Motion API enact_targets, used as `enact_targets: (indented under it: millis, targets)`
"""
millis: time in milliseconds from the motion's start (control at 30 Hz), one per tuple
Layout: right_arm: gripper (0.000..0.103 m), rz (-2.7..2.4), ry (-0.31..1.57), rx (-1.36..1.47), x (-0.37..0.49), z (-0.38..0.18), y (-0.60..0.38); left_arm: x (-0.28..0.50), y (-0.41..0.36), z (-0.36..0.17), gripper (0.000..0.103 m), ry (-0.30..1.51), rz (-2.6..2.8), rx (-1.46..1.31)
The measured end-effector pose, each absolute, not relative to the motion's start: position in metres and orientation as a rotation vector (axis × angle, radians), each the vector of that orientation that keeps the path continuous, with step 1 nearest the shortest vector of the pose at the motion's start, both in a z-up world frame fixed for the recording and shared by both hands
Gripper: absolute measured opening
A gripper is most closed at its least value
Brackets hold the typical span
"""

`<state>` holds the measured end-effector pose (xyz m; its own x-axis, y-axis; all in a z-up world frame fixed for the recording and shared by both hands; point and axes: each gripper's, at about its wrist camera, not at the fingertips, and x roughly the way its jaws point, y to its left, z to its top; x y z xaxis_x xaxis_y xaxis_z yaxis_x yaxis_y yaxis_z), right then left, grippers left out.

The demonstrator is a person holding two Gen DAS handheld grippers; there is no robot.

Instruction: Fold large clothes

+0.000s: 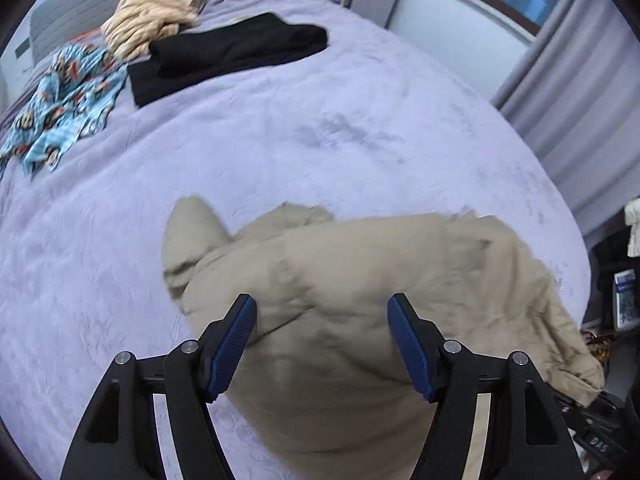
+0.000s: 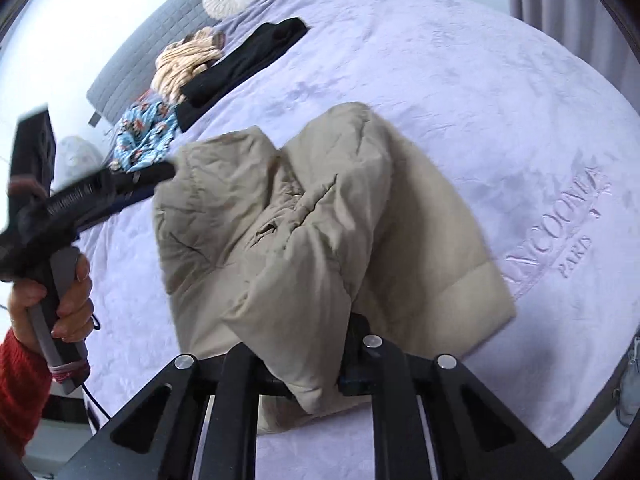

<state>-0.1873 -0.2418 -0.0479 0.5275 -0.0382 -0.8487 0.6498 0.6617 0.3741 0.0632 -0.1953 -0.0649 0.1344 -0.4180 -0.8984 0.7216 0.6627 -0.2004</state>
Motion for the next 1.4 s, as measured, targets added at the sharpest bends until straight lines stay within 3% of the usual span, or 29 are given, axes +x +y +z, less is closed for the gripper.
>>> enact_targets:
  millis: [333,467,633,900,1133,1400]
  targets:
    - [0.015,-0.556,0.971,0.816,-0.226,-0.084,-0.304,0.009,-0.298,-0.111,0.069,1.115,-0.863,0.405]
    - [0.022,-0.552,0.961,0.946,-0.25,-0.12,-0.343,0.0,-0.319,-0.12,0.07,1.124,-0.829,0.442]
    - [0.033,-0.49,0.989,1.07,-0.256,-0.119,-0.373,0.003,-0.313,-0.121,0.071,1.141,-0.79,0.434]
    - [0.034,-0.382,0.908,0.797,-0.233,-0.038,-0.39,0.001,-0.31,-0.12,0.072,1.129,-0.755,0.443]
    - [0.033,-0.289,1.153,0.721,-0.19,-0.094,-0.348,0.008,-0.291,-0.103,0.072,1.167,-0.726,0.411]
    - [0.034,-0.319,1.201,0.721,-0.193,-0.111,-0.334,-0.004,-0.229,-0.068,0.072,1.185,-0.706,0.384]
